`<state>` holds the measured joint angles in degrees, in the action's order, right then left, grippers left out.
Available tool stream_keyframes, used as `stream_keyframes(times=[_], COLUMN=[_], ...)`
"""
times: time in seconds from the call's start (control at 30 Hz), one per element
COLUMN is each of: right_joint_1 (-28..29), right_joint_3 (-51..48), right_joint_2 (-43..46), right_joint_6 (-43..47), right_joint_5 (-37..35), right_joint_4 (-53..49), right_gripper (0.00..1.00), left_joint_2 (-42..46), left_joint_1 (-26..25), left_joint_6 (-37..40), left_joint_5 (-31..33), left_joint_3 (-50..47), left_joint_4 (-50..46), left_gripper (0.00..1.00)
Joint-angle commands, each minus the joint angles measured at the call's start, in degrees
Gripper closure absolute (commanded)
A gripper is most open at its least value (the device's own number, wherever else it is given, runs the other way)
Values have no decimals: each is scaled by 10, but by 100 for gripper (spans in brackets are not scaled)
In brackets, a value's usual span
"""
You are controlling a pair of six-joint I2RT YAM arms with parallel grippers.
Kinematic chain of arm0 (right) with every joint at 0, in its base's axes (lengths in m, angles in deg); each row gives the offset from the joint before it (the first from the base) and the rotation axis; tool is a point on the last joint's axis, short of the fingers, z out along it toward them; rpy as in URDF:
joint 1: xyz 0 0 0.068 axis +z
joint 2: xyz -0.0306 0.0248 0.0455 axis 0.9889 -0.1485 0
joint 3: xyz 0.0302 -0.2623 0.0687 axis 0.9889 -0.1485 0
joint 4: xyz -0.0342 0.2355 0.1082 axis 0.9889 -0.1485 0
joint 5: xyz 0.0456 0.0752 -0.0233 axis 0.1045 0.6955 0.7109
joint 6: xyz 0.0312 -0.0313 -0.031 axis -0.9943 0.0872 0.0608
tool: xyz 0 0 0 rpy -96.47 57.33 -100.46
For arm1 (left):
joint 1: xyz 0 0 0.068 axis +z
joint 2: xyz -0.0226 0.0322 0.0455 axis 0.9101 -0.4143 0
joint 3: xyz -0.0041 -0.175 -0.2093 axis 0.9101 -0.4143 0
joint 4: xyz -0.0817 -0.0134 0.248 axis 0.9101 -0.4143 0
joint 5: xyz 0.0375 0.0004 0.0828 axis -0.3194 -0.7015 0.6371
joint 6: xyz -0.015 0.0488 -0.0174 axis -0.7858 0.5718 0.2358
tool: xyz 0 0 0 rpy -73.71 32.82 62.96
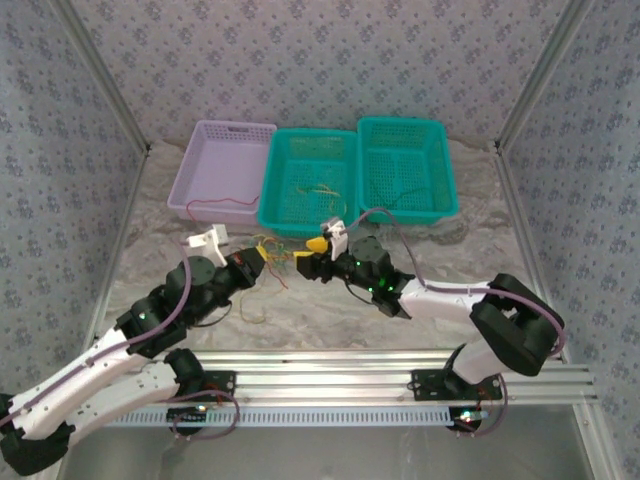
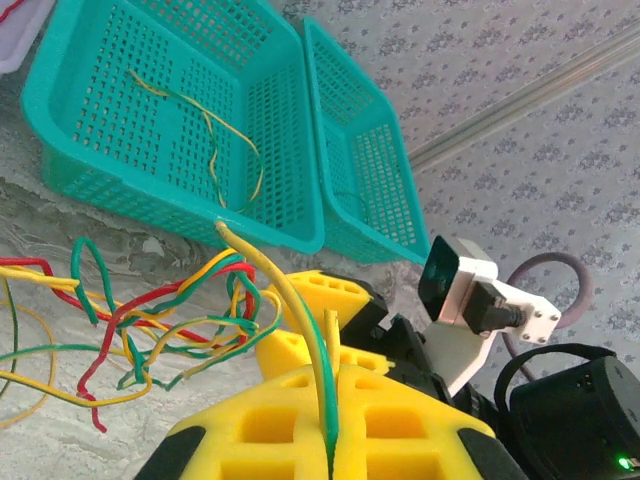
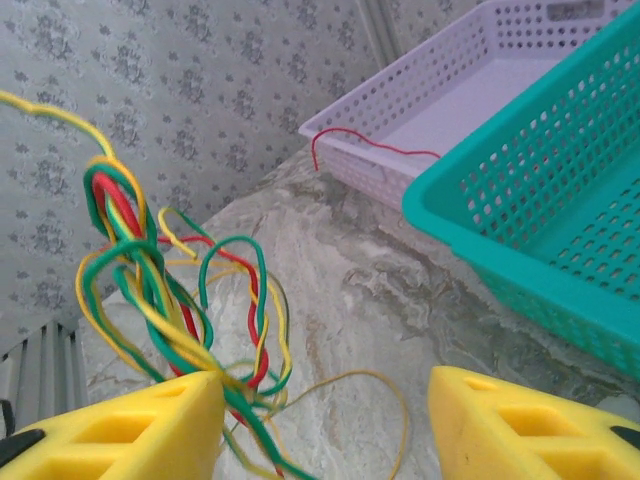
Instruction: Untangle the cables
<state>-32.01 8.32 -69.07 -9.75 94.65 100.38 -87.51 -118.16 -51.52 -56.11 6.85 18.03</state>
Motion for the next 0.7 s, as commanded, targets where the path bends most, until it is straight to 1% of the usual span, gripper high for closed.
stream_keyframes(times=[0.0, 0.2, 0.3, 0.33, 0.5, 0.6, 0.67], right_joint_1=[-6, -42, -56, -56, -45, -38, -34], right_joint_3=[-1, -40, -30, -23, 6, 25, 28], right_joint_2=[-3, 2, -14, -22, -56, -78, -86], right_joint_6=[-13, -70, -86, -89, -97, -103, -104], right_joint_5=[49, 109, 146, 159, 178, 210, 214], right_joint_4=[34, 98, 109, 111, 121, 125, 125], right_gripper=[38, 38, 39, 39, 39, 42, 44], left_joint_2=[15, 28, 28, 28, 27, 28, 29], left_joint_1=[-4, -5, -5, -4, -4, -5, -5], left_joint_6=[3, 8, 5, 5, 5, 4, 5], left_joint_5=[18, 30, 29, 28, 29, 31, 33], left_joint_3=[12, 10, 9, 8, 8, 8, 6], left_joint_4=[-4, -17, -15, -14, -13, -15, -17], left_gripper=[100, 100, 100, 100, 100, 100, 100])
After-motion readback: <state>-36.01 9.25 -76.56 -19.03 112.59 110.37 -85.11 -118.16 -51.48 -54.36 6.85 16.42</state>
